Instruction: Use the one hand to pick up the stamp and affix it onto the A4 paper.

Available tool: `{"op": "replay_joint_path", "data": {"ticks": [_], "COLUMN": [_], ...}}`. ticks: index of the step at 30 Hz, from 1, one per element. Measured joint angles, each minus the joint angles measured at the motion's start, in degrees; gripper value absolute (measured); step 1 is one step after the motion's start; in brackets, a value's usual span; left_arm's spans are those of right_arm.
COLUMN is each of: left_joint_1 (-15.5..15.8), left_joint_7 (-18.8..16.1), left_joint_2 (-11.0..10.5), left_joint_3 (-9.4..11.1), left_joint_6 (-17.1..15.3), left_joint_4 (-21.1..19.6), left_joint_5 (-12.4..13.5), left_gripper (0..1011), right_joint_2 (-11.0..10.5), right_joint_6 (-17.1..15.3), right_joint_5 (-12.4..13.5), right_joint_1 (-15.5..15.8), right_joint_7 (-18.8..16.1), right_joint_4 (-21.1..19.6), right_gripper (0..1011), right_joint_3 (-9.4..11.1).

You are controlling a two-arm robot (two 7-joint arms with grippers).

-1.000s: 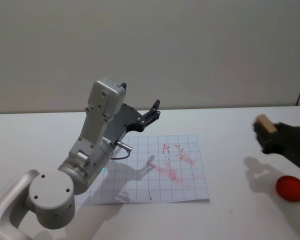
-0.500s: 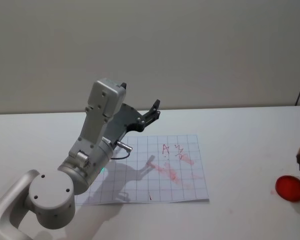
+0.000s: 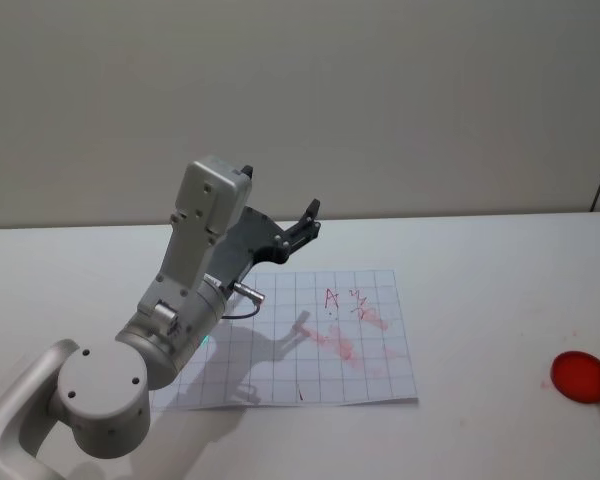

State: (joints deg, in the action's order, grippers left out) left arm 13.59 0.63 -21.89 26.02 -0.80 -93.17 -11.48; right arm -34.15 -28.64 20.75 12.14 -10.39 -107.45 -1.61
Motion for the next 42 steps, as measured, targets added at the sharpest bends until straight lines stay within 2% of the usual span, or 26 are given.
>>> {"op": "replay_joint_path", "data": {"ticks": [12, 30, 32, 33, 35, 36, 38, 39, 41, 42], "left_joint_1": [0.00, 0.00, 0.00, 0.00, 0.00, 0.00, 0.00, 0.00, 0.00, 0.00], "left_joint_7": [0.00, 0.00, 0.00, 0.00, 0.00, 0.00, 0.00, 0.00, 0.00, 0.00], "left_joint_2": [0.00, 0.00, 0.00, 0.00, 0.00, 0.00, 0.00, 0.00, 0.00, 0.00], "left_joint_3": [0.00, 0.00, 0.00, 0.00, 0.00, 0.00, 0.00, 0.00, 0.00, 0.00], "left_joint_6": [0.00, 0.00, 0.00, 0.00, 0.00, 0.00, 0.00, 0.00, 0.00, 0.00], "left_joint_4": [0.00, 0.00, 0.00, 0.00, 0.00, 0.00, 0.00, 0.00, 0.00, 0.00], "left_joint_5": [0.00, 0.00, 0.00, 0.00, 0.00, 0.00, 0.00, 0.00, 0.00, 0.00], "left_gripper": [1001, 1001, 1001, 1001, 1001, 1001, 1001, 1001, 1001, 1001], "right_joint_2": [0.56, 3.55, 3.77, 3.83, 3.98, 3.98, 4.12, 4.21, 4.30, 4.33], "right_joint_6": [-1.18, -2.34, -2.47, -2.51, -2.61, -2.61, -2.68, -2.72, -2.77, -2.79], "right_joint_5": [-2.47, -7.29, -7.62, -7.71, -7.95, -7.95, -8.16, -8.27, -8.42, -8.47], "right_joint_1": [-1.42, -6.16, -6.52, -6.62, -6.86, -6.86, -7.08, -7.21, -7.36, -7.40], "right_joint_7": [-1.47, -5.45, -5.82, -5.90, -6.11, -6.11, -6.33, -6.42, -6.56, -6.62], "right_joint_4": [1.77, 5.10, 5.34, 5.43, 5.60, 5.60, 5.76, 5.85, 5.94, 5.97], "right_gripper": [220, 229, 304, 304, 409, 409, 471, 534, 566, 623], "right_joint_3": [-1.24, -4.81, -5.09, -5.16, -5.34, -5.34, -5.50, -5.60, -5.69, -5.73]}}
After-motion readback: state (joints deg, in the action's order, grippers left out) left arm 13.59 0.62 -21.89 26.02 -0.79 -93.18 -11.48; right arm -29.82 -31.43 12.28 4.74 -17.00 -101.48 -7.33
